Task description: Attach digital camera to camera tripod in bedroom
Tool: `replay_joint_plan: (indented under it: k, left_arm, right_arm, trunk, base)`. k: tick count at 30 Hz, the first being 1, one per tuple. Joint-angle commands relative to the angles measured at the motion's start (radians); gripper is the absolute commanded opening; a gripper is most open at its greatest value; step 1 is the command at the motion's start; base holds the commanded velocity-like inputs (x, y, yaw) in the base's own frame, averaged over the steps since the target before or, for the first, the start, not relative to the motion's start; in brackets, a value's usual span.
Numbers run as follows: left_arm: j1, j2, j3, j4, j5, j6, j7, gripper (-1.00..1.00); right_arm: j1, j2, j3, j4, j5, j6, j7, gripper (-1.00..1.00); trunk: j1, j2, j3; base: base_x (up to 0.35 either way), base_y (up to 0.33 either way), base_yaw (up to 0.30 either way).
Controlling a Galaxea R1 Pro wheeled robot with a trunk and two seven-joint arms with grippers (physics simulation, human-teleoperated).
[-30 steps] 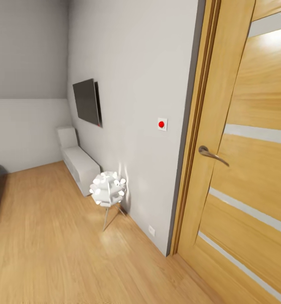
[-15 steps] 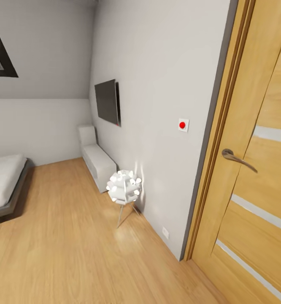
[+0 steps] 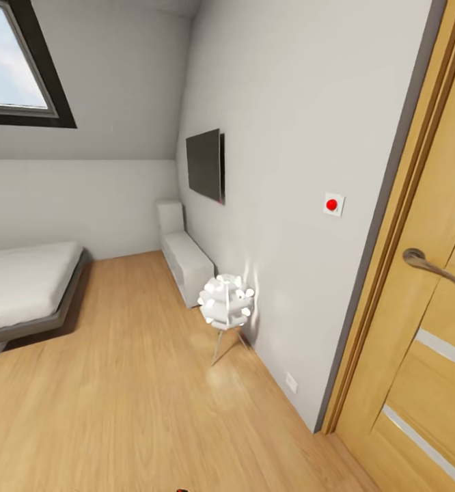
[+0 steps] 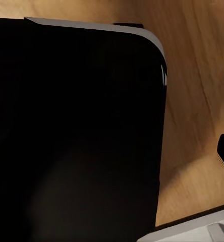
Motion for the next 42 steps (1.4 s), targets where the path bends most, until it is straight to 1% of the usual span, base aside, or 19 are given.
replay_joint_plan:
  k: [1, 14, 37, 42]
  left_arm:
    - [0.0, 0.0, 0.006, 0.0, 0.0, -0.001, 0.0, 1.0]
    - [0.0, -0.001, 0.002, 0.0, -0.007, -0.001, -0.001, 1.0]
    - [0.0, -0.005, 0.0, 0.0, -0.008, -0.003, -0.001, 1.0]
    - [0.0, -0.005, 0.0, -0.001, -0.009, -0.003, -0.001, 1.0]
  right_arm:
    - [0.0, 0.0, 0.001, 0.0, 0.001, -0.003, -0.001, 1.0]
    - [0.0, -0.002, -0.002, 0.0, -0.001, -0.004, -0.001, 1.0]
    - [0.0, -0.015, -0.003, 0.0, -0.004, -0.001, -0.001, 1.0]
    - [0.0, -0.013, -0.003, 0.0, -0.004, -0.002, 0.0, 1.0]
  trunk:
    - [0.0, 0.0, -0.001]
    - [0.0, 0.0, -0.001]
    - [0.0, 0.0, -0.001]
    - [0.0, 0.0, -0.001]
  base:
    - [0.0, 0.0, 0.268]
    - [0.0, 0.0, 0.247]
    - [0.001, 0.0, 0.013]
    - [0.17, -0.017, 0.0]
